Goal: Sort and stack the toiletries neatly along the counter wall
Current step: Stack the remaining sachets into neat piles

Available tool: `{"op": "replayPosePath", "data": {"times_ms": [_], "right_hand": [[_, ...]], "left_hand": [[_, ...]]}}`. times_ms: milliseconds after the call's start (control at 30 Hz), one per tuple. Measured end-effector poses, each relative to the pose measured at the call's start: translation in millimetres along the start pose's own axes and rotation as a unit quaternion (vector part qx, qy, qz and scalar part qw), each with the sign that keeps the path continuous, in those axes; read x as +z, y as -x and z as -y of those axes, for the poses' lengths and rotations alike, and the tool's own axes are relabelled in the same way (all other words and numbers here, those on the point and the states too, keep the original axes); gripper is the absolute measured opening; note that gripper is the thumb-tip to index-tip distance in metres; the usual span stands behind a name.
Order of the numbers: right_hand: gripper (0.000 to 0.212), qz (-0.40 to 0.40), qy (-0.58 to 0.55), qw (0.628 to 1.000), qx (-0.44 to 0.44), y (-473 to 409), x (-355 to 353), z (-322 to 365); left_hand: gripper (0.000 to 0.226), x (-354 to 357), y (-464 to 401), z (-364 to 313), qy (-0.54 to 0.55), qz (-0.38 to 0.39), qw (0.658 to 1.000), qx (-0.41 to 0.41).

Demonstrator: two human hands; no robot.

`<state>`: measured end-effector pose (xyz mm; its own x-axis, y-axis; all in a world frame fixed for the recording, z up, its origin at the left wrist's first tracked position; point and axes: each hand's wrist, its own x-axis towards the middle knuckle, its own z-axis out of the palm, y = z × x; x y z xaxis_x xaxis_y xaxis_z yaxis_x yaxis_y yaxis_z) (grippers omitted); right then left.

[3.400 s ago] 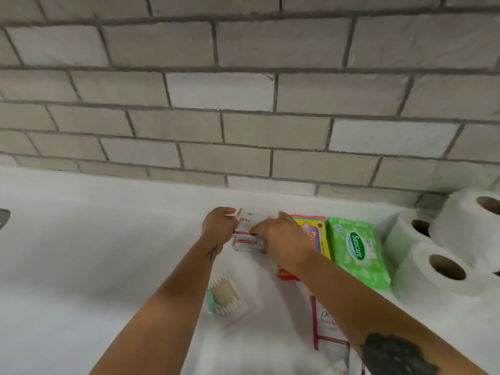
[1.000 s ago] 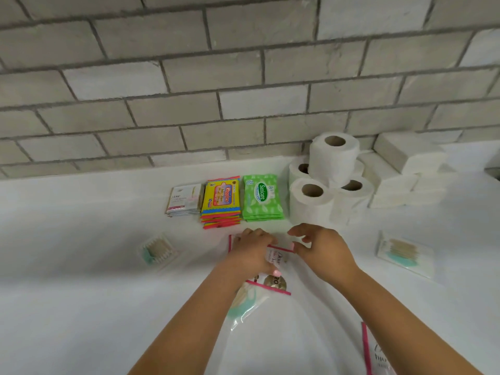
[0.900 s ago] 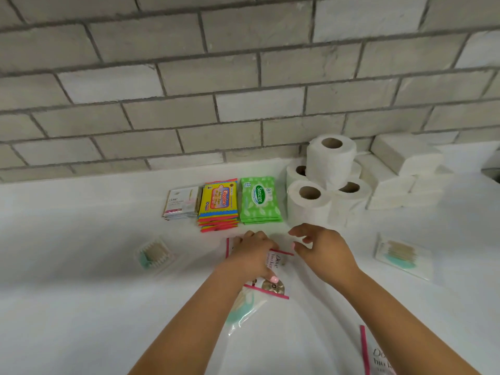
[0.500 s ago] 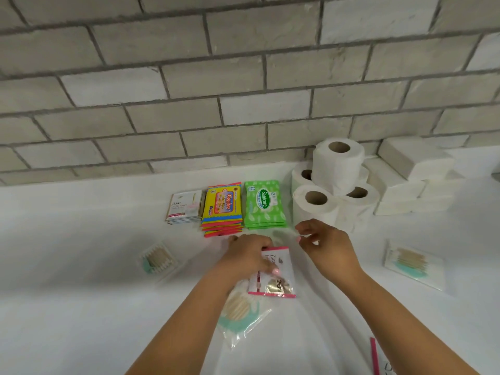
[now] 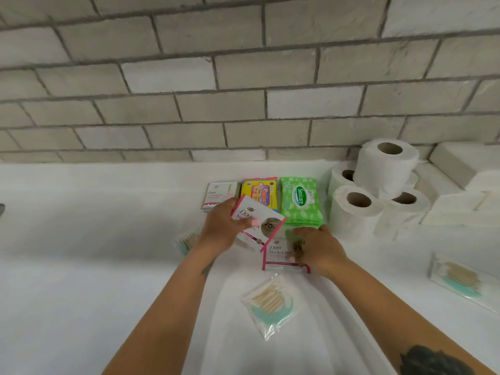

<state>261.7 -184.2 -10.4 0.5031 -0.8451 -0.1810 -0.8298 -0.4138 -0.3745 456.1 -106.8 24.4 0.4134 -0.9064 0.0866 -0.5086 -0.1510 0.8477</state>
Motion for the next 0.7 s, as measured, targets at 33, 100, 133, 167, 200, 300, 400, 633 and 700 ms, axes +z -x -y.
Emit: {"op": "replayPosePath", "data": {"times_ms": [33, 100, 133, 167, 200, 300, 400, 633, 700], "right_hand": [[0.063, 0.002, 0.035, 0.999, 0.0, -2, 1, 2], [0.064, 0.002, 0.091, 0.996, -0.005, -5, 6, 4], [0.064, 0.002, 0.105, 0.994, -0.008, -6, 8, 4], [0.065, 0.001, 0.11, 0.994, -0.009, -7, 9, 4], [0.065, 0.0, 0.114, 0.993, -0.008, -8, 9, 4], [0.07, 0.001, 0.139, 0.99, -0.012, -11, 8, 7], [0.069, 0.008, 0.134, 0.991, 0.0, -16, 7, 10], [0.036, -0.01, 0.158, 0.987, -0.005, -19, 0, 13], [0.028, 0.003, 0.087, 0.996, 0.001, -20, -6, 13]], "left_hand": [[0.025, -5, 1, 3, 0.0, -0.008, 1.0, -0.004], [0.03, -13, 3, 8, -0.002, -0.024, 1.0, -0.015], [0.036, -17, 4, 10, 0.001, -0.032, 0.999, -0.019], [0.041, -21, 5, 14, 0.003, -0.04, 0.999, -0.025], [0.041, -25, 5, 16, 0.003, -0.046, 0.998, -0.033], [0.027, -37, 4, 25, -0.027, -0.056, 0.997, -0.042], [0.022, -48, 3, 33, -0.045, -0.07, 0.996, -0.043], [0.023, -76, -13, 53, -0.034, -0.131, 0.989, -0.067], [0.023, -87, -23, 63, -0.024, -0.154, 0.984, -0.083]]}}
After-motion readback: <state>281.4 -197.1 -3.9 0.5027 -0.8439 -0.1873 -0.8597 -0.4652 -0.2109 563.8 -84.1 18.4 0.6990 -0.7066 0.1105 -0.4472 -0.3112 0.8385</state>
